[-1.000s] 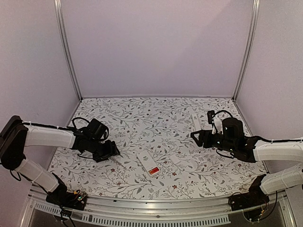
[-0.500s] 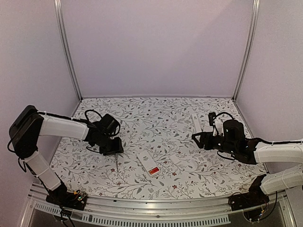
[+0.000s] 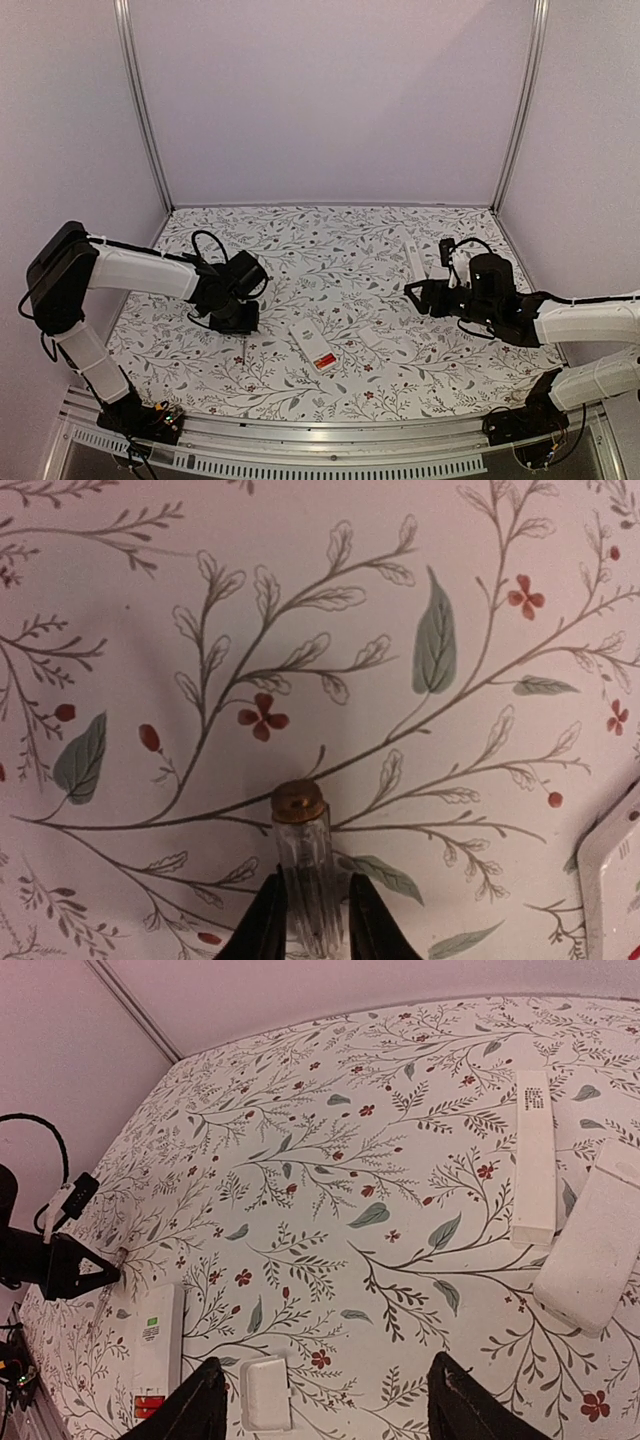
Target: Unload the batteries from the remote control
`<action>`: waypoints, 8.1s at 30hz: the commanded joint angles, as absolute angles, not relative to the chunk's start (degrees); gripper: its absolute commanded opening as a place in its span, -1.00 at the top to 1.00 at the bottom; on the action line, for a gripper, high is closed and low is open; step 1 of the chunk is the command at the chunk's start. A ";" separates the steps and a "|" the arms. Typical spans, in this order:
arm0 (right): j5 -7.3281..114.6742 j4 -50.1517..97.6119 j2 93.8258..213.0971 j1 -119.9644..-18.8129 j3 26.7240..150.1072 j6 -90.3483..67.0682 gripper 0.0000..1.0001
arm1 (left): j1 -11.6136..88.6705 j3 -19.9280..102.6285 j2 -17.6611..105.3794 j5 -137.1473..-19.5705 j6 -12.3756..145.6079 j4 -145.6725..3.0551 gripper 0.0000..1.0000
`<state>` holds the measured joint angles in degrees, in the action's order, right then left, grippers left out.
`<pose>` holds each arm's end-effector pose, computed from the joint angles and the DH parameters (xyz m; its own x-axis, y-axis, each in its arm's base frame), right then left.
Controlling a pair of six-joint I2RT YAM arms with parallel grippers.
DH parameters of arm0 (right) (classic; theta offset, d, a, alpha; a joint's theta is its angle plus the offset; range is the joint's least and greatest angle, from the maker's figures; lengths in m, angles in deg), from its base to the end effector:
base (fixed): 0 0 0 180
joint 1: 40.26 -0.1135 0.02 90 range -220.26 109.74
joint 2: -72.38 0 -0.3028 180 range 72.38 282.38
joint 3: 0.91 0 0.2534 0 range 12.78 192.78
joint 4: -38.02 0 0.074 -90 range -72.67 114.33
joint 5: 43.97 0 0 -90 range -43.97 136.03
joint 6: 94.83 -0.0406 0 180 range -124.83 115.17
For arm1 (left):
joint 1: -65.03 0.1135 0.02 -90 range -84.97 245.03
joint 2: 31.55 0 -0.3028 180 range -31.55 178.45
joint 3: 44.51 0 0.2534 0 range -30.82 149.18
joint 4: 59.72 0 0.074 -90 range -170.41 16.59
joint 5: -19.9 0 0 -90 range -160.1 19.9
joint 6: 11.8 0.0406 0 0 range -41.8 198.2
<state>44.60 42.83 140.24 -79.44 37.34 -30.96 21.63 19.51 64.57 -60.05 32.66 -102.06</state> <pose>0.1791 0.1447 0.2207 -0.5623 0.1097 -0.8196 -0.4081 0.8253 0.3904 0.2210 -0.1993 0.1701 -0.9489 -0.0700 -0.3079 -0.0495 0.9960 -0.0737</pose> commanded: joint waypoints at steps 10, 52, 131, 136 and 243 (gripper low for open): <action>45.36 39.65 137.78 -78.54 39.76 -33.14 -0.43 | 16.48 20.04 59.02 -51.96 38.54 -102.85 1.00; 79.41 31.55 160.67 -89.48 67.65 -48.95 0.12 | 3.64 26.75 53.66 -72.48 90.28 -81.99 1.00; 64.21 14.26 154.59 -92.51 59.71 -33.40 1.00 | 10.70 30.62 73.36 -78.62 78.99 -93.45 -0.99; 63.95 13.86 155.15 -92.64 59.72 -33.64 1.00 | 10.66 30.77 73.91 -78.19 78.85 -93.56 -0.99; 85.67 47.26 134.85 -87.63 49.45 -41.96 1.00 | 14.24 13.61 41.89 -116.47 48.76 -58.24 0.81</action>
<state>84.97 45.89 134.77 -87.83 50.52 -41.49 13.94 14.89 41.86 -114.78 49.31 -60.07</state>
